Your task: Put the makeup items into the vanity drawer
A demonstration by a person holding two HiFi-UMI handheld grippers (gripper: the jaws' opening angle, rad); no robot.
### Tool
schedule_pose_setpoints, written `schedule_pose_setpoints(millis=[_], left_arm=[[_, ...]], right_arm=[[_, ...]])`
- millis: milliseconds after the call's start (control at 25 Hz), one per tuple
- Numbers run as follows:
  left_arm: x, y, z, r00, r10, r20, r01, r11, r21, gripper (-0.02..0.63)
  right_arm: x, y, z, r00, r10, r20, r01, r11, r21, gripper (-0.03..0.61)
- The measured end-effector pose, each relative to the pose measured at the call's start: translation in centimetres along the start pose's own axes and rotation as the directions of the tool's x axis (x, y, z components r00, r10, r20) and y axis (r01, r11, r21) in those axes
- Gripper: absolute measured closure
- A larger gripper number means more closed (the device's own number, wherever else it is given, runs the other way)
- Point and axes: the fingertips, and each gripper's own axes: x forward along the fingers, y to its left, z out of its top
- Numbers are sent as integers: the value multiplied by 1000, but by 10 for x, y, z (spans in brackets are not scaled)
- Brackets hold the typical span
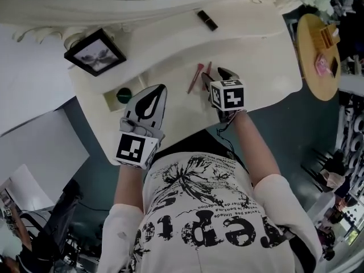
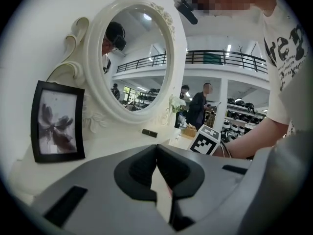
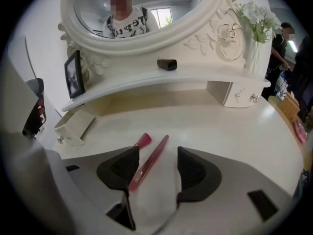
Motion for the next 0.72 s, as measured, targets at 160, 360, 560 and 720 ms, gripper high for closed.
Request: schedule_pose_setpoints(millis=[160, 360, 560, 720], left_arm=[[8, 5, -1, 1000, 10, -5, -10, 1000, -6, 601], [11, 8, 2, 1000, 22, 0, -22, 1000, -4, 601], [8, 5, 10, 1000, 30, 9, -30, 1000, 4, 601], [0, 4, 20, 998, 46, 38, -46, 999, 15, 601]], right_arm=[[11, -3, 2, 1000, -23, -21, 23, 1000, 1, 348], [11, -13, 0, 996, -76, -42, 76, 997, -16, 511], [3, -15, 2, 997, -57, -51, 57, 998, -2, 520], [-13, -10, 18, 999, -40, -10, 40, 999, -16, 520]])
